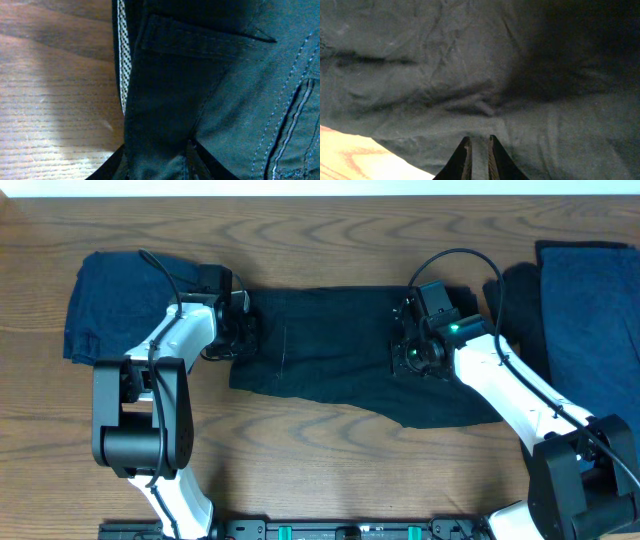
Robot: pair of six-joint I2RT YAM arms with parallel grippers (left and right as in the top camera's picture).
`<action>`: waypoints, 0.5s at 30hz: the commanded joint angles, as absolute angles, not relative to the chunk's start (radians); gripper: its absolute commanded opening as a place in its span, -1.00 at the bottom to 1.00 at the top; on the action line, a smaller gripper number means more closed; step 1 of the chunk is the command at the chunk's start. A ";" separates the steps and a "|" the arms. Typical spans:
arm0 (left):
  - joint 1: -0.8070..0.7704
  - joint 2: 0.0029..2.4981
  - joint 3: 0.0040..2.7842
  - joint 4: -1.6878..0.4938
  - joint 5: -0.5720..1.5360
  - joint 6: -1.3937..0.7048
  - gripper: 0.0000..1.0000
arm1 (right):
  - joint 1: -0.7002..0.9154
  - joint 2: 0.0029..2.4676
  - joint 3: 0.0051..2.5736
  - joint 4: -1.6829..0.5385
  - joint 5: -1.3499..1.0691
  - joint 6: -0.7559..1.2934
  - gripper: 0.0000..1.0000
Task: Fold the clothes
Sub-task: 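Hold both side edges of the pants with both grippers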
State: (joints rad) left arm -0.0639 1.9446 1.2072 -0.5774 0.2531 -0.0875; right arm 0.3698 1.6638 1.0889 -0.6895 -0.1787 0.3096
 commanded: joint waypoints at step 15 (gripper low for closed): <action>-0.130 1.947 1.223 -0.640 0.138 -0.136 -0.88 | 0.378 1.671 1.085 -0.620 -0.170 0.298 -0.78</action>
State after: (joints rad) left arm -0.1219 1.9411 1.2224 -0.6052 0.1688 -0.1192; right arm 0.3698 1.6638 1.0889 -0.6296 -0.1787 0.3092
